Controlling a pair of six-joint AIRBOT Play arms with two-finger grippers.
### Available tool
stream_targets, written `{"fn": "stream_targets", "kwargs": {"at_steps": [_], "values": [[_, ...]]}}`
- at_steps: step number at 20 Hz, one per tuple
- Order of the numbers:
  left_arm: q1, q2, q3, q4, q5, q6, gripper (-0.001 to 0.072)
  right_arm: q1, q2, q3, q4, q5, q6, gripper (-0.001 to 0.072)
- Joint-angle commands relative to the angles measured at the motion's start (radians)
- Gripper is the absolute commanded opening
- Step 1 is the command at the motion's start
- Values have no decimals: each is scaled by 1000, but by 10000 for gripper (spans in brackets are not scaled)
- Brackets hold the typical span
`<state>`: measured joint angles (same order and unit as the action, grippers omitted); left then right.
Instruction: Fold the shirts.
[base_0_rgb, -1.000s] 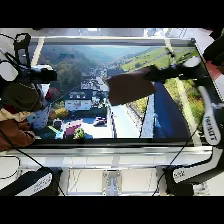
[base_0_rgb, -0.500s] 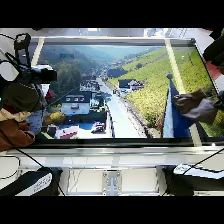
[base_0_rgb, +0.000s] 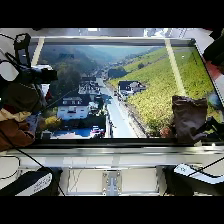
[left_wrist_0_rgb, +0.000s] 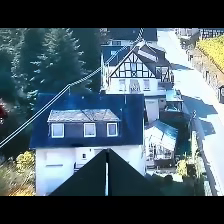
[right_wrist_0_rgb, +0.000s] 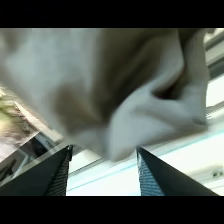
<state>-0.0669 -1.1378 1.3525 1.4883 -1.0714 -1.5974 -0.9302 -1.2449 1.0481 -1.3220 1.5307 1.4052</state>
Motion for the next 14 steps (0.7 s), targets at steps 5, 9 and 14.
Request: {"fn": "stream_targets", "kwargs": {"at_steps": [5,9,14], "values": [[0,0,0,-2,0,0,11,78,257,237,571,-89,-62,34],[0,0,0,-23,0,1,11,422,270,237,657,-253,-248,9],[0,0,0,-31,-15,0,11,678,247,237,448,-346,-248,10]]}}
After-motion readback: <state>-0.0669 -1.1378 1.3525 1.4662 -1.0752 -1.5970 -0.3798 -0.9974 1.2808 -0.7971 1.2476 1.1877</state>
